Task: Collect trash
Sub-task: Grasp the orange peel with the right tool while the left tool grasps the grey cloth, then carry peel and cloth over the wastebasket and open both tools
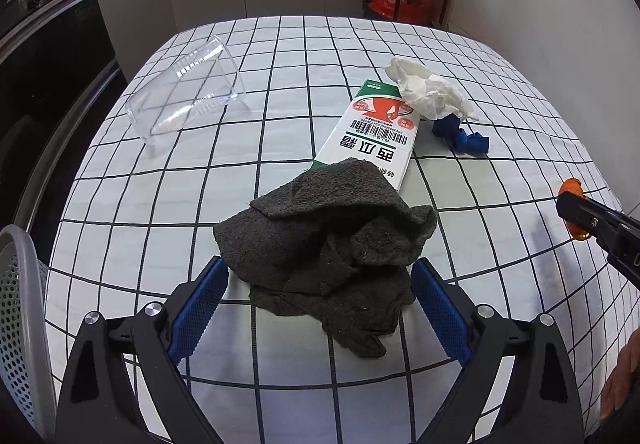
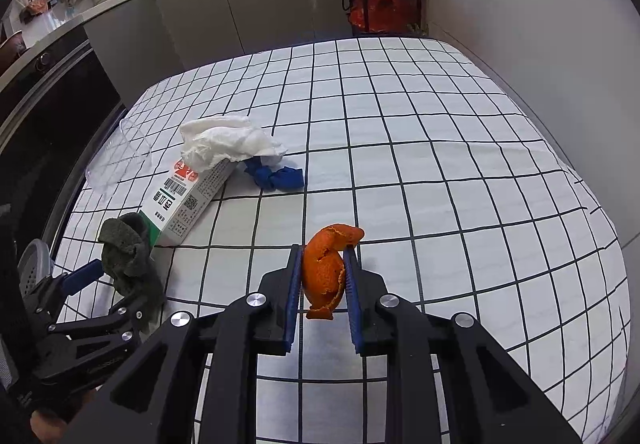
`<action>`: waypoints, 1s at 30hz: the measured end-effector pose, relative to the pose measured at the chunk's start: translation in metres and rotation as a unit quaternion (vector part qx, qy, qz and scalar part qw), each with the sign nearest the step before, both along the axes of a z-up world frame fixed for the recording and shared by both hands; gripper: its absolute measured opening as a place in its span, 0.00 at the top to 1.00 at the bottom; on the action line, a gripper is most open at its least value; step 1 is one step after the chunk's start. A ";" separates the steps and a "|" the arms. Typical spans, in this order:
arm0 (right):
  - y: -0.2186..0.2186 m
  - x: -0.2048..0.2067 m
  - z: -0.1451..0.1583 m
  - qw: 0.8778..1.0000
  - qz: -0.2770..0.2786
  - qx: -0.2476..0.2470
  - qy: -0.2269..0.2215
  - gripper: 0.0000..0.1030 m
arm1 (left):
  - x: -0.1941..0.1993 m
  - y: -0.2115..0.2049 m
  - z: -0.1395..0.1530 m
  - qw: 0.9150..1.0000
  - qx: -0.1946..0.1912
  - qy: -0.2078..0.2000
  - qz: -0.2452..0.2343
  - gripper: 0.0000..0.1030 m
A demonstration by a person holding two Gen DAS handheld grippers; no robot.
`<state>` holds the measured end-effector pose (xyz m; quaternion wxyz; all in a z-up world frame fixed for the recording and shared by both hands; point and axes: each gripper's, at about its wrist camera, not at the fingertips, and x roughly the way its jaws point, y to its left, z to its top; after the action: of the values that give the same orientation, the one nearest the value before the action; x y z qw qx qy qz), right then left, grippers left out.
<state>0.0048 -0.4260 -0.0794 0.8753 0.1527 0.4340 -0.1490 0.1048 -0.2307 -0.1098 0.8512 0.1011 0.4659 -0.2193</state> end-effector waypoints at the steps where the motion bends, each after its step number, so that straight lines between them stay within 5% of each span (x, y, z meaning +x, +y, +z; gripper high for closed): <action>1: -0.001 0.000 0.001 1.000 0.001 0.000 -0.001 0.80 | 0.002 0.000 -0.001 1.000 -0.003 0.003 0.003 0.14; 12: 0.010 -0.009 0.012 1.000 0.009 0.001 -0.012 0.80 | -0.010 0.008 0.012 0.999 -0.037 -0.007 -0.007 0.68; 30: 0.092 0.003 0.033 0.996 0.072 0.003 -0.053 0.80 | -0.030 0.109 0.074 0.994 -0.057 -0.084 0.040 0.73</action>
<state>0.0075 -0.3337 -0.0465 0.9049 0.1312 0.3977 -0.0760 0.0748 -0.1219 -0.0361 0.8998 0.0516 0.3836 -0.2016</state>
